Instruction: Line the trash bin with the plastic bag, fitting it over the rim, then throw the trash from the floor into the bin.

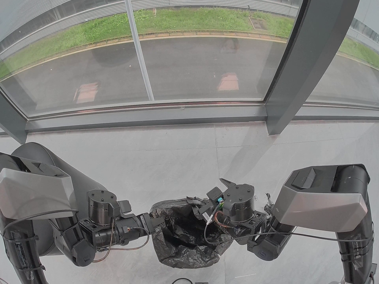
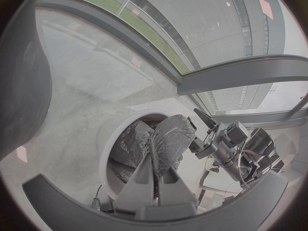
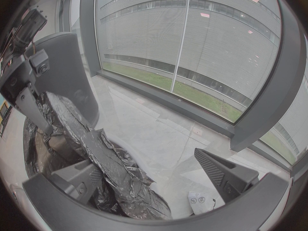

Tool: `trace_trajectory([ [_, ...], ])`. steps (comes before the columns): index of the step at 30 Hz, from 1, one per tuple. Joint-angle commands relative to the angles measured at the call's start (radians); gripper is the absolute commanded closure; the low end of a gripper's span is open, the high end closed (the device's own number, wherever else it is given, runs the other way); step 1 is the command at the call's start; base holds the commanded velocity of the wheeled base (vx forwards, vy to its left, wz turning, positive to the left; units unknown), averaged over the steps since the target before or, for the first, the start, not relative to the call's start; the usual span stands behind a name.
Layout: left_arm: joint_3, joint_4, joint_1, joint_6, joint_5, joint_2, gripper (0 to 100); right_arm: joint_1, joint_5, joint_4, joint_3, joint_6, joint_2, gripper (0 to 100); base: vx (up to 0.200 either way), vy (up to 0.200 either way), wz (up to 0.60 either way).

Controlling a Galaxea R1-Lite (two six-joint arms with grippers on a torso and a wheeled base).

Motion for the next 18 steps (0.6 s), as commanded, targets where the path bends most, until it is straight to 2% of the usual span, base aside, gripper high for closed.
trace_trajectory([
  [1,-0.009,0.0,0.012,0.01,0.005,0.016,100,-0.01,0.001,0.001,-0.023,0.0,0.005,0,0.0,0.0,0.0],
  [18,-0.024,-0.029,0.048,0.046,0.005,0.057,100,-0.071,0.009,0.011,-0.094,-0.002,0.045,0,0.0,0.0,0.0],
])
